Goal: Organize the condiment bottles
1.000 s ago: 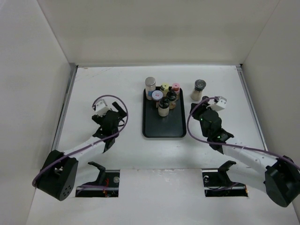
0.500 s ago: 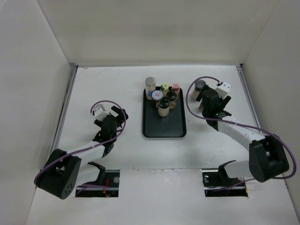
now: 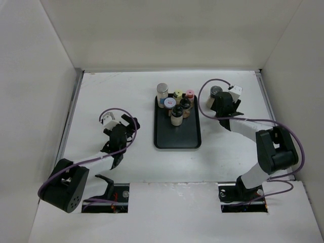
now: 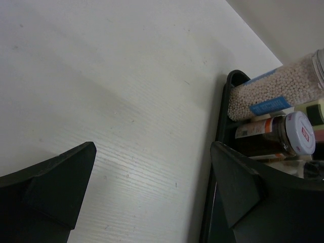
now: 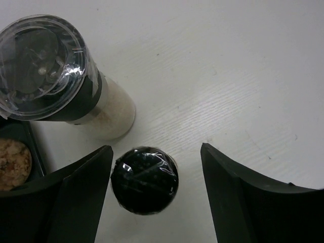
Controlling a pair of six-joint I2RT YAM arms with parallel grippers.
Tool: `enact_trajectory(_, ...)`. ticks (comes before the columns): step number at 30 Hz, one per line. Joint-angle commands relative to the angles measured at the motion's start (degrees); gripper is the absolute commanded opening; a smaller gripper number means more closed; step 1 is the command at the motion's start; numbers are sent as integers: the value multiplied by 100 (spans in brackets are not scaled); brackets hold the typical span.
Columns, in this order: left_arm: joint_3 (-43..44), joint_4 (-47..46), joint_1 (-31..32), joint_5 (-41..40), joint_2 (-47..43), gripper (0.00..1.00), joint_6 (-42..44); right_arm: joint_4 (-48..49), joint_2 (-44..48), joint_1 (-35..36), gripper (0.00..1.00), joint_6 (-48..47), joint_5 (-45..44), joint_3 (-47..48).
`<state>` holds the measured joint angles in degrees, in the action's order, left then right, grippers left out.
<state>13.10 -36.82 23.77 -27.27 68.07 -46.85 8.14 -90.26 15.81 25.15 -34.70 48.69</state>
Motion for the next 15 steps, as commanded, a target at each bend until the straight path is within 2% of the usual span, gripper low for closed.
enact_trajectory(1, 140, -335, -8, 107, 48, 100, -70, 311, -149, -30, 70, -54, 209, 334)
enact_trajectory(5, 114, -335, -17, 108, -57, 100, -70, 258, -291, -22, 48, -89, 218, 449)
enact_trajectory(7, 122, -335, -26, 134, -5, 100, -79, 223, -125, -4, 41, -89, 139, 361)
enact_trajectory(10, 122, -335, -35, 134, -48, 100, -79, 100, 551, 284, 40, -80, -168, 11)
enact_trajectory(15, 96, -335, -70, 125, -32, 100, -87, -426, 1685, 1435, 40, 16, -468, -631)
